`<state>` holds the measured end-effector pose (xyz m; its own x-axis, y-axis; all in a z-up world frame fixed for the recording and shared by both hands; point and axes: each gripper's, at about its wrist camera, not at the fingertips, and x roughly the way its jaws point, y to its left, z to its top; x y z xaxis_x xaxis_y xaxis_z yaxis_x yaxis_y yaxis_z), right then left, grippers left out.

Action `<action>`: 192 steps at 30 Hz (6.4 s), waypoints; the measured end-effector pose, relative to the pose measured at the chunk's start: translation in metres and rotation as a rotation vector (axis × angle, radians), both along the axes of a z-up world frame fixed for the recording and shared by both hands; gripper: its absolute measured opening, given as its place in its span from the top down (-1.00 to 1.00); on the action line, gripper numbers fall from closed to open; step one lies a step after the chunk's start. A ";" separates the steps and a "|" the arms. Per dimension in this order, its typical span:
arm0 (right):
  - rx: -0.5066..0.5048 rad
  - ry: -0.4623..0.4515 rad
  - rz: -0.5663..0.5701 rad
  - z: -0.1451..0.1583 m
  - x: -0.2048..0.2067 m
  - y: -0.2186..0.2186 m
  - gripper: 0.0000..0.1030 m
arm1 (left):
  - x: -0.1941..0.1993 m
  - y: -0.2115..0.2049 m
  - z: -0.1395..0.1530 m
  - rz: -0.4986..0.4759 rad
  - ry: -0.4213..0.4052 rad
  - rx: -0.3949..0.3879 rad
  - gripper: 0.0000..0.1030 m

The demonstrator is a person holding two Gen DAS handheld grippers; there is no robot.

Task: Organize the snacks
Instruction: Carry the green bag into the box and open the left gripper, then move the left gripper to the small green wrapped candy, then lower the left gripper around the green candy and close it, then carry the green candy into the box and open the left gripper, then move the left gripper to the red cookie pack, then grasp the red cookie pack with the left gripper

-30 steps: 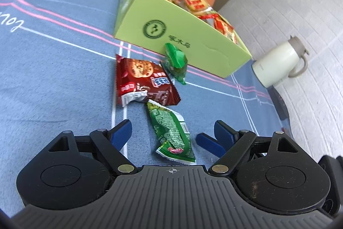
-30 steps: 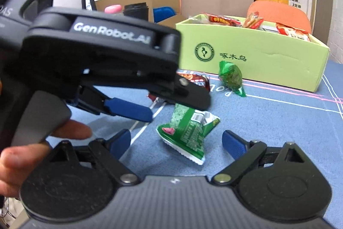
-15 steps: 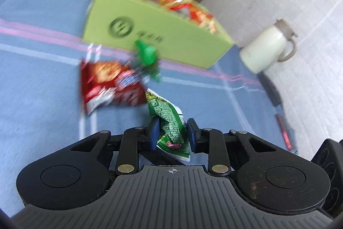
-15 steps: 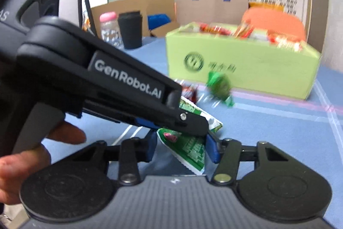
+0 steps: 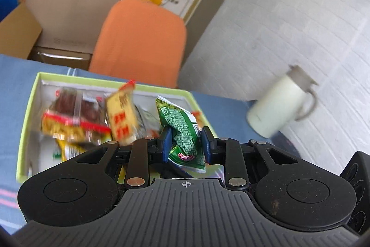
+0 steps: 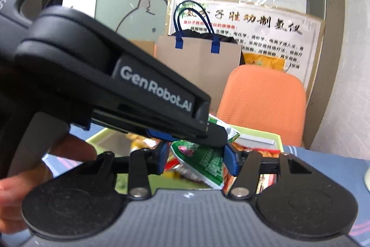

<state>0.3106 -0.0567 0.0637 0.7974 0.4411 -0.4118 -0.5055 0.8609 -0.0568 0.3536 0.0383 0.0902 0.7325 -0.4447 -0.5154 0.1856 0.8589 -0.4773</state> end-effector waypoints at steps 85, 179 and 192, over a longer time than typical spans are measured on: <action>0.095 0.210 0.014 -0.063 -0.171 -0.004 -0.81 | -0.168 0.052 -0.086 0.168 0.202 -0.108 -0.03; -0.152 0.276 0.252 -0.080 -0.122 0.073 -0.98 | -0.158 0.130 -0.094 0.205 0.197 -0.116 -0.30; -0.108 0.256 0.198 -0.084 -0.120 0.060 -0.46 | -0.156 0.083 -0.098 0.177 0.216 -0.019 -0.05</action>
<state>0.1905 0.0037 -0.0204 0.5654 0.5203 -0.6401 -0.6721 0.7404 0.0082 0.1972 0.1217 -0.0080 0.6738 -0.3308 -0.6608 -0.0739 0.8596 -0.5056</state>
